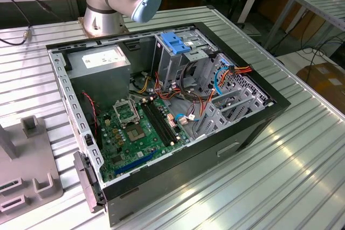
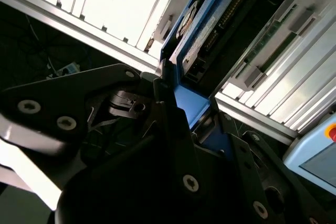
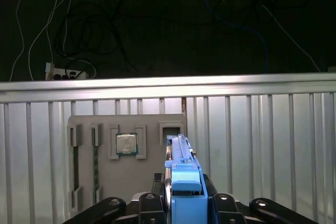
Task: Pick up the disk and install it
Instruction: 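Pick up the disk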
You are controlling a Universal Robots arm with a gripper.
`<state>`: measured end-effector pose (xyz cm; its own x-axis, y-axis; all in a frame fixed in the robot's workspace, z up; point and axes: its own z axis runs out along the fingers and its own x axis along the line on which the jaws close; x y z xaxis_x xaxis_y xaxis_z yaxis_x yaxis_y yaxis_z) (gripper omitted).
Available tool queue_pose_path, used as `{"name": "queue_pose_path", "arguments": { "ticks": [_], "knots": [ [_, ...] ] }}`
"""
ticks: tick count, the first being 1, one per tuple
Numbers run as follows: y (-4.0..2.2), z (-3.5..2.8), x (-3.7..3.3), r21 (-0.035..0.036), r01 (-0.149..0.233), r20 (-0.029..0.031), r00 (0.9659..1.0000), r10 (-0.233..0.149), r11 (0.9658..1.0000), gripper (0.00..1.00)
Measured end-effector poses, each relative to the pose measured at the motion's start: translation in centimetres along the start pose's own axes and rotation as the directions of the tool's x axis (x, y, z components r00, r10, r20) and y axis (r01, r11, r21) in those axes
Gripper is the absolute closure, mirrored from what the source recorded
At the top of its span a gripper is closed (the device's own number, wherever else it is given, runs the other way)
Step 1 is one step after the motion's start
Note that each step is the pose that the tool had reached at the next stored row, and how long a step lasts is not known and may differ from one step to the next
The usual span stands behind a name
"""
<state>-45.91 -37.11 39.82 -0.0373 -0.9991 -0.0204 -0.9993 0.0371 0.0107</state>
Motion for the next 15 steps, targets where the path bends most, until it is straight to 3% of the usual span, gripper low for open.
{"name": "queue_pose_path", "arguments": {
  "ticks": [15],
  "knots": [
    [0.02, -1.87, -0.04, 0.0001, 0.000, 0.0000, 1.0000, 0.000, 1.0000, 0.63]
  ]
}}
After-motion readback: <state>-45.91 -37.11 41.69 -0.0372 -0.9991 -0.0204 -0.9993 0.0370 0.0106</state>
